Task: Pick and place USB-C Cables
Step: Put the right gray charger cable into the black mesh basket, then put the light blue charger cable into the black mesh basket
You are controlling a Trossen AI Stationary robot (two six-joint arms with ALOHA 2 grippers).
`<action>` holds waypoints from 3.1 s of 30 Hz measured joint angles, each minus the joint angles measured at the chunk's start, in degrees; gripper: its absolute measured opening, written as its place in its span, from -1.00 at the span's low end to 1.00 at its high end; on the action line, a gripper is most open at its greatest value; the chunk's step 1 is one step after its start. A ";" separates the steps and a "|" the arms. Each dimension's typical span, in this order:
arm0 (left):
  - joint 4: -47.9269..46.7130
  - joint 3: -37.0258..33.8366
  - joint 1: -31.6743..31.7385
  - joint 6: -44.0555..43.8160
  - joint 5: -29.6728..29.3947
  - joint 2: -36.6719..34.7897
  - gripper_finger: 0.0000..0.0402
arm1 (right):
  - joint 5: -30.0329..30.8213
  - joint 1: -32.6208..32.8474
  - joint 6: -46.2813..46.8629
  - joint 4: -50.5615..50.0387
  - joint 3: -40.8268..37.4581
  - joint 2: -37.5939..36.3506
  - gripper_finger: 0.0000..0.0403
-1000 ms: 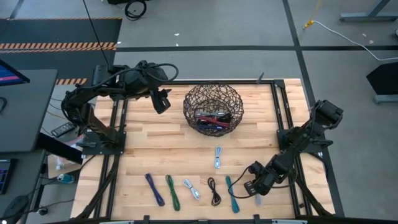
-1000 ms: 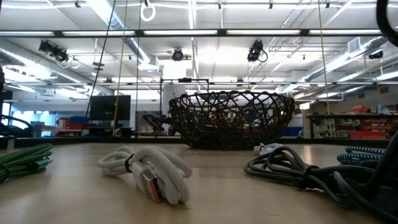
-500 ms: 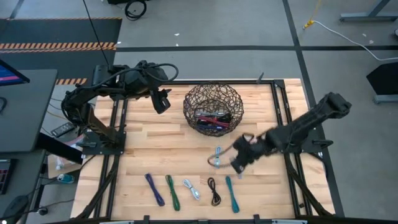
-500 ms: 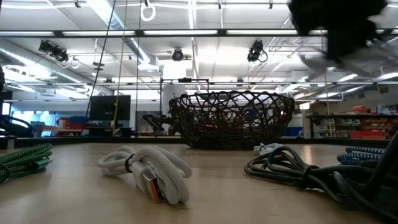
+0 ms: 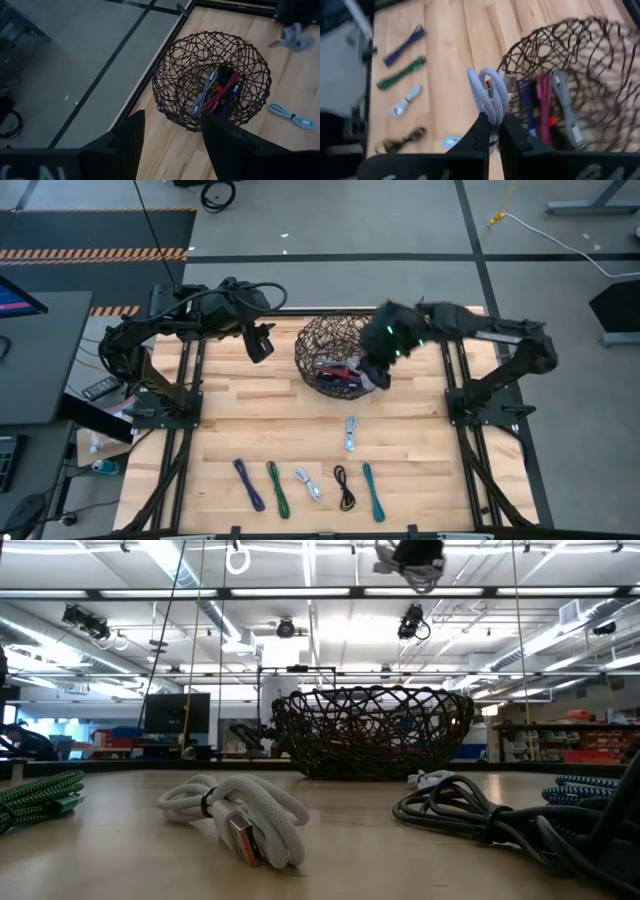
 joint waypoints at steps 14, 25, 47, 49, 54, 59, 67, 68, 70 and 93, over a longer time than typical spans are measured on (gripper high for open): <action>-0.19 0.01 -0.11 -0.74 3.19 0.00 0.00 | -18.77 -14.32 -34.11 -18.33 16.06 24.48 -0.90; -0.19 0.01 0.00 -2.16 4.09 0.00 0.00 | -13.21 -12.67 -43.48 -21.75 16.24 32.92 -0.90; -0.19 -0.01 0.00 -2.19 4.09 0.00 0.00 | -12.80 -11.00 -43.15 -16.38 16.17 33.10 -0.90; -0.19 0.01 0.00 -2.19 4.09 0.00 0.00 | -12.79 -11.00 -42.27 -16.48 16.16 33.10 -0.84; -0.19 0.00 0.00 -2.19 4.09 0.00 0.00 | -11.48 -10.78 -41.19 -16.28 16.16 33.10 -0.50; -0.20 0.01 0.00 -2.14 4.09 0.00 0.00 | -8.53 -10.76 -38.78 -16.09 16.15 33.10 -0.32; -1.67 0.00 -0.02 -2.16 4.09 0.00 0.00 | -9.75 -9.84 -35.41 -22.02 16.15 33.06 -0.30; -1.90 0.01 -0.02 -2.16 4.09 0.00 0.00 | -8.73 -9.73 -35.41 -23.75 16.15 33.06 -0.30; -2.92 0.01 -0.02 -2.19 4.09 0.00 0.00 | -4.66 -9.71 -34.11 -26.92 16.14 32.96 -0.30; 2.82 -19.51 -0.83 -21.41 3.95 0.06 0.00 | 17.43 -18.08 1.60 -28.99 16.15 -0.78 -0.30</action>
